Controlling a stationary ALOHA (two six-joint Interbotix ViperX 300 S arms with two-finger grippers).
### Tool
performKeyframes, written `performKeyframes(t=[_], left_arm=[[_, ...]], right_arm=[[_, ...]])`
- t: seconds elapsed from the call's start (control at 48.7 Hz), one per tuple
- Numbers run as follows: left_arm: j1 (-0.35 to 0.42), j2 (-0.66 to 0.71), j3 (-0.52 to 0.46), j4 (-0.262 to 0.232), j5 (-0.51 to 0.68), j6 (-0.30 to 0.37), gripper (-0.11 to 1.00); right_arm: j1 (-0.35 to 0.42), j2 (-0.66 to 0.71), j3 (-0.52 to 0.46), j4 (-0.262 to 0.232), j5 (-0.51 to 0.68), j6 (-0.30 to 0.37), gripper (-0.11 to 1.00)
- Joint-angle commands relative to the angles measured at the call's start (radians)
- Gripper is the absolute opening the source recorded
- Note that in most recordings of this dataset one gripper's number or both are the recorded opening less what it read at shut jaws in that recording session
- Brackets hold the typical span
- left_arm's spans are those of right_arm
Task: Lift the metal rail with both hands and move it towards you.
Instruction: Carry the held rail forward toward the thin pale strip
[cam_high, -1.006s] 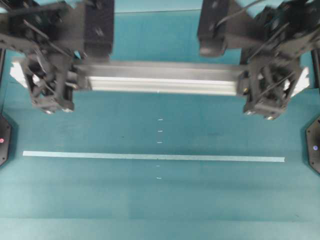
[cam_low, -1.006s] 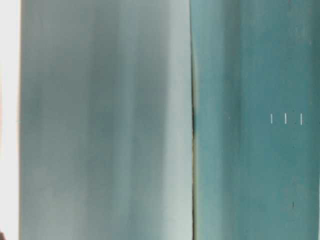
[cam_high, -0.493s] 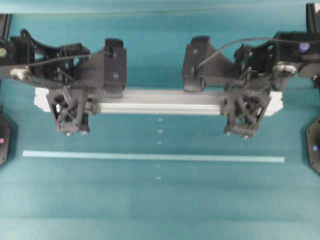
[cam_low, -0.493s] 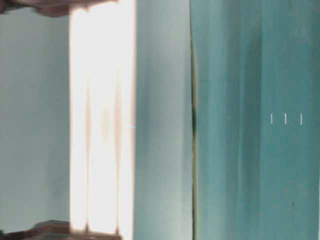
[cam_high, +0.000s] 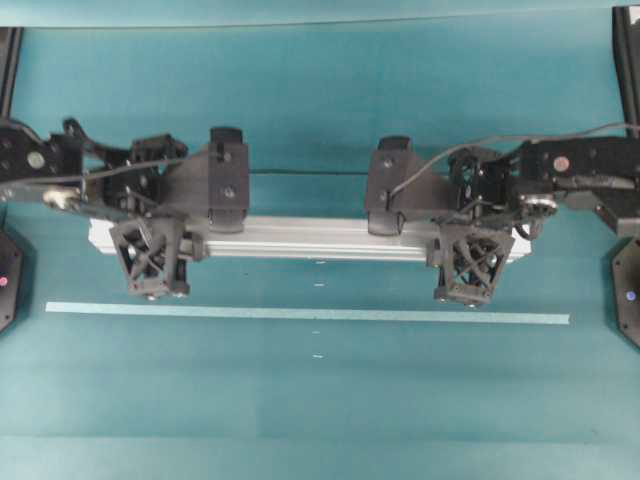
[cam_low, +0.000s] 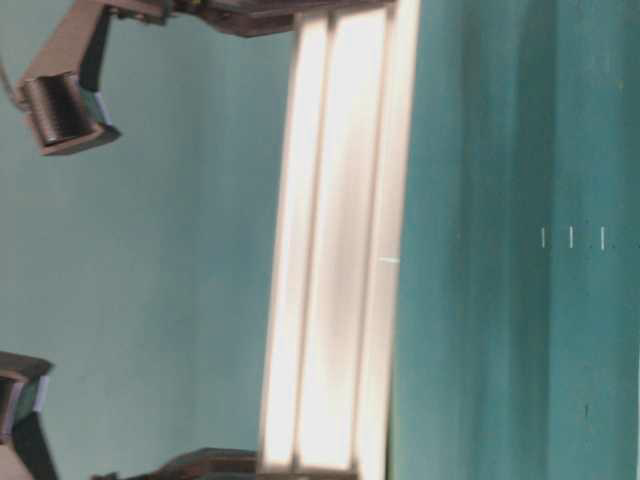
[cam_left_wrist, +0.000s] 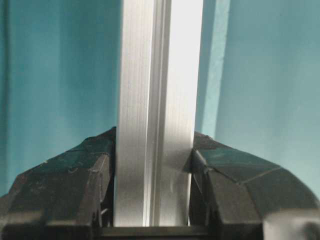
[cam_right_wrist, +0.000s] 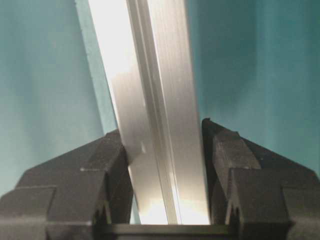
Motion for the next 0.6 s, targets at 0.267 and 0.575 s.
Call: performKeyframes(t=[0.267,0.575], left_arm=[[-0.025,0.028,0.052,-0.003,-0.091,-0.057,0.30],[-0.048,0.080,0.071,-0.003,-0.158,-0.087,0.30]], right_arm=[[0.034,0.037,0.040,0.008,-0.061,0.020,0.39],[0.055,0.048,0.075,0.018,-0.126,0.026,0.39]])
